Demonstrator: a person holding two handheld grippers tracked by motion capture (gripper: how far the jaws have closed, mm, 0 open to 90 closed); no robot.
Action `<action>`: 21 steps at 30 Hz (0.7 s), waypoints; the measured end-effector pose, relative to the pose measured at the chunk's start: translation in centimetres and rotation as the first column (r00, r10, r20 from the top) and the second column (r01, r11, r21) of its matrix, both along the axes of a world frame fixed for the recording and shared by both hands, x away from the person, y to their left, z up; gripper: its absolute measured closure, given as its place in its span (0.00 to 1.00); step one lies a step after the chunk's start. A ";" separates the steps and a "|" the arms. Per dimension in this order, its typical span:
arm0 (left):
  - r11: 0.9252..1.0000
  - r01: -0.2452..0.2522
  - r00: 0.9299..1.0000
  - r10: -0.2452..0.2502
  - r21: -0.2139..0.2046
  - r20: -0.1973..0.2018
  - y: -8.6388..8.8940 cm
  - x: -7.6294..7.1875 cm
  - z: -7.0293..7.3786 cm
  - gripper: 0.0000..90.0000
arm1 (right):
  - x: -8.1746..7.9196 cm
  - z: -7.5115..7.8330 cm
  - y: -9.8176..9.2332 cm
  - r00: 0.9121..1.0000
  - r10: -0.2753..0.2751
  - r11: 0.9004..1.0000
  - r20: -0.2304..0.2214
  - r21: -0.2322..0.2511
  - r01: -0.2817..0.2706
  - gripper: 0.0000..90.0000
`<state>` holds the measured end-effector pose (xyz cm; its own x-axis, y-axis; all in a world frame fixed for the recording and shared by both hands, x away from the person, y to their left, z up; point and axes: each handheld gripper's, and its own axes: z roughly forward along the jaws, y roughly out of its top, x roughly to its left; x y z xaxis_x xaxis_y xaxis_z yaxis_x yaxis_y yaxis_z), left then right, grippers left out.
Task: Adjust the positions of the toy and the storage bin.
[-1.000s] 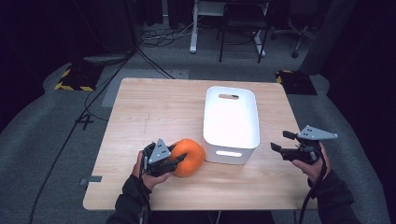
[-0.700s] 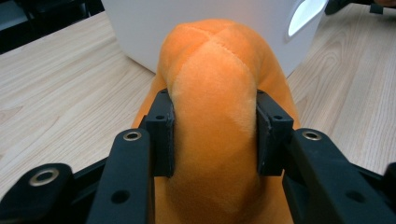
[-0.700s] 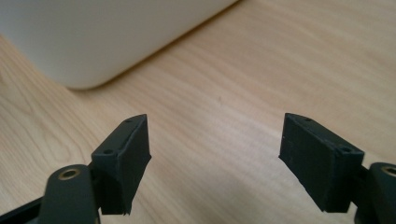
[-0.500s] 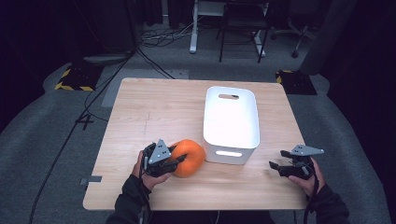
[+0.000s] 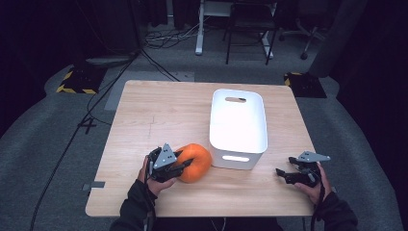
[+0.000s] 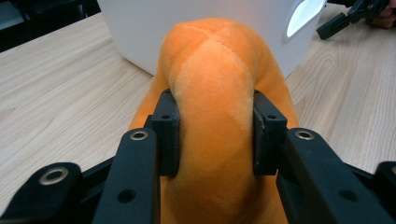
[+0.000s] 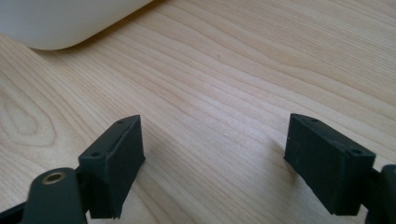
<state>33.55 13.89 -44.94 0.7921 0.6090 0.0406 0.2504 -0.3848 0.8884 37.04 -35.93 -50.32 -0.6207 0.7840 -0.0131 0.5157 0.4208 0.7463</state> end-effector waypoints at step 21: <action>1.000 0.013 1.000 -0.014 -0.019 -0.014 0.0 0.2 -0.2 0.70 | 0.0 0.0 0.0 1.000 0.011 1.000 0.000 0.000 -0.011 0.22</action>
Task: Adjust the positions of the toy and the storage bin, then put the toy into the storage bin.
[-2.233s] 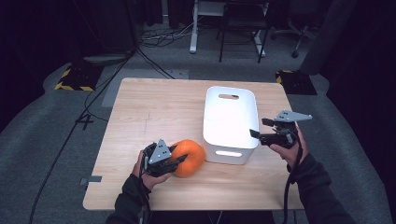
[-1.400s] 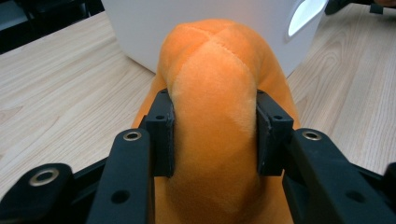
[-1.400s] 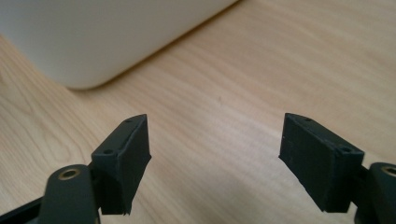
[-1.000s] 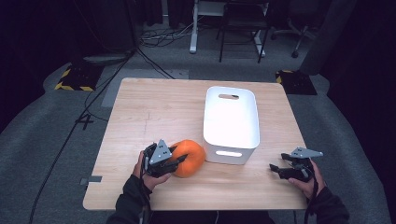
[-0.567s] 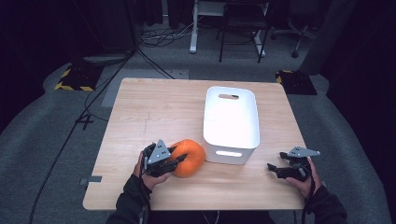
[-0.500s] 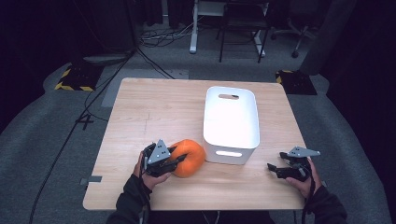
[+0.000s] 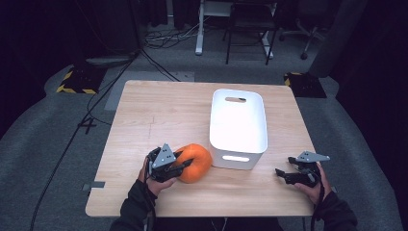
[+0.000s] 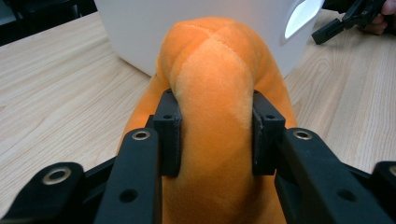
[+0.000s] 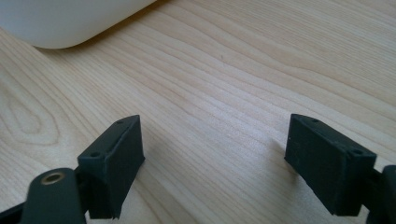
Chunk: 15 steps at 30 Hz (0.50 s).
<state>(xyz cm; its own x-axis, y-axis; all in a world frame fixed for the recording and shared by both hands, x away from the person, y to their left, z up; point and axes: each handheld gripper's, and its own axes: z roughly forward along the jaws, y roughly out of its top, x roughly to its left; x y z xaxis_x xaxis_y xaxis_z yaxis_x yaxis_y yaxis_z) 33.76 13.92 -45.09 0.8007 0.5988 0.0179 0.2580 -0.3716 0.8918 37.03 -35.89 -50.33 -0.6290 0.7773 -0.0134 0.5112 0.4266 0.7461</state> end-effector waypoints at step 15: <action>1.000 -0.028 0.999 0.029 -0.011 0.021 -0.2 -0.3 0.8 0.74 | 0.0 0.0 0.0 1.000 -0.001 1.000 0.001 0.002 0.001 0.22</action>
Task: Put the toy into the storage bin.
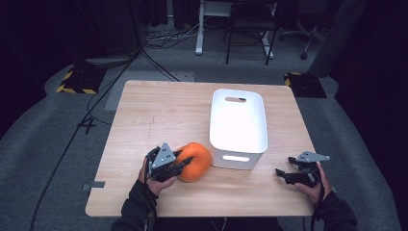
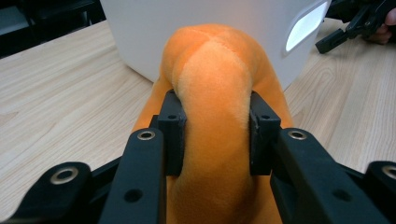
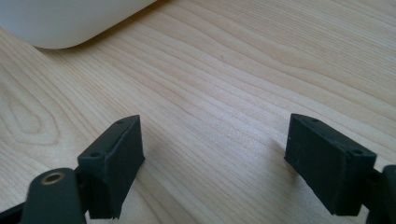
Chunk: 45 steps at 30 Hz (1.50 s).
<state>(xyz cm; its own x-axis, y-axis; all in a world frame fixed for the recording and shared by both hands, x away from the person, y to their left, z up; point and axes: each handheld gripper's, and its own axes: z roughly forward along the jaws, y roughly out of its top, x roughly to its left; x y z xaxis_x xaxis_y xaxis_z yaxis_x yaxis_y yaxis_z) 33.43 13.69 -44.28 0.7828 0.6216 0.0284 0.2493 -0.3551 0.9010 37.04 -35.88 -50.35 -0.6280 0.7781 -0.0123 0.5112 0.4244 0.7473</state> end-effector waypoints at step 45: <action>0.977 -0.166 0.977 0.181 -0.136 0.111 3.3 3.3 7.7 0.73 | -0.1 0.0 0.0 1.000 0.010 1.000 0.002 -0.005 -0.010 0.22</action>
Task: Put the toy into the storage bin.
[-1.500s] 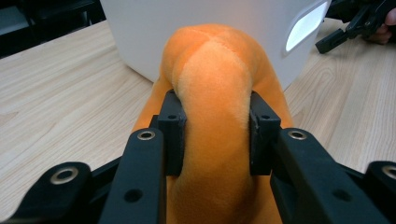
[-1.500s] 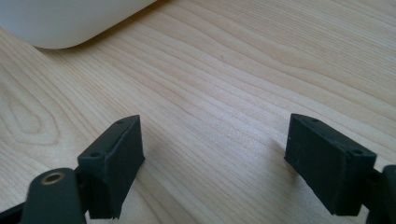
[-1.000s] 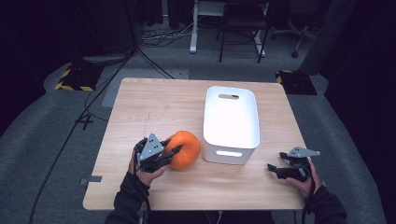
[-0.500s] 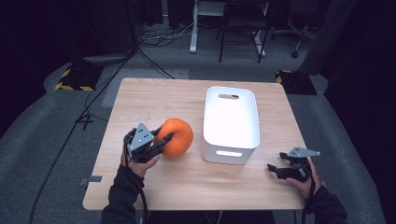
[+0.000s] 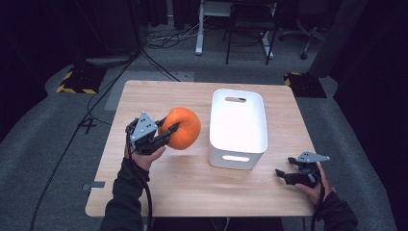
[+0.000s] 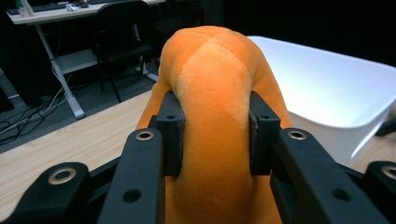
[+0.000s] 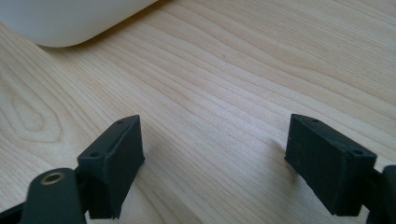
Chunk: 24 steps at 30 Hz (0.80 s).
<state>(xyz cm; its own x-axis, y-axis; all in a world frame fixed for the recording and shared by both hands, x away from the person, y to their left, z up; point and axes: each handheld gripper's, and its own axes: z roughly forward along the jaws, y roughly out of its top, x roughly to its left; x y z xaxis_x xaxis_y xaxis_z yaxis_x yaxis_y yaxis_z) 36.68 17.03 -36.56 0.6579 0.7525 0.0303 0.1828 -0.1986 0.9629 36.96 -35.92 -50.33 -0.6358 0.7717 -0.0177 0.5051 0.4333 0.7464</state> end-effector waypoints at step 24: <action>0.999 0.018 0.998 -0.021 0.040 0.062 -2.0 1.5 3.9 0.73 | 0.0 0.0 0.0 1.000 0.002 1.000 -0.005 0.001 -0.002 0.22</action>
